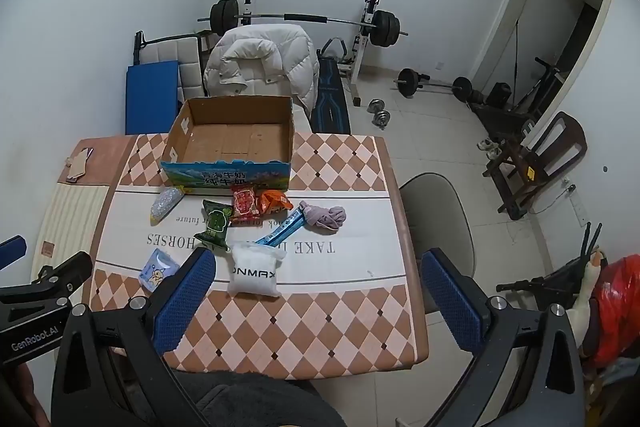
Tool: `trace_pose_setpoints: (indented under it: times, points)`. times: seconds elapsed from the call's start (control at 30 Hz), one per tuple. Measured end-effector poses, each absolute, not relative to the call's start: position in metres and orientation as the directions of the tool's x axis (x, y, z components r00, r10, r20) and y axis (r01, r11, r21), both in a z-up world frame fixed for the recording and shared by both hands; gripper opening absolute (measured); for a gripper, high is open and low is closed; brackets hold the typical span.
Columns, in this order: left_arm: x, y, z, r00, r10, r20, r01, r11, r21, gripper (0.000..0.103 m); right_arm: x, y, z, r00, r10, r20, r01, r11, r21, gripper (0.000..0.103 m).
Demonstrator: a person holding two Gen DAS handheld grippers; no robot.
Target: Organize soft objects
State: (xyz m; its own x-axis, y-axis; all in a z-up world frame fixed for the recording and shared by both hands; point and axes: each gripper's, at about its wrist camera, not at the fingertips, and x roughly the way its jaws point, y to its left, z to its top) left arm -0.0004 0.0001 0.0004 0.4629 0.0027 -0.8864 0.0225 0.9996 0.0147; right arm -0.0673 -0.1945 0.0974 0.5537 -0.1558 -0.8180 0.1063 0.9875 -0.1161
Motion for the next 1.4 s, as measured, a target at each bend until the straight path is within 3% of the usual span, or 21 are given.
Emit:
trace_pose_setpoints:
  times: [1.4]
  points:
    - [-0.002,0.001,0.011,0.489,0.005,-0.872,0.024,1.0,0.02,0.103,-0.067,-0.193,0.1,0.568,-0.159,-0.807,0.118,0.987,-0.111,0.103]
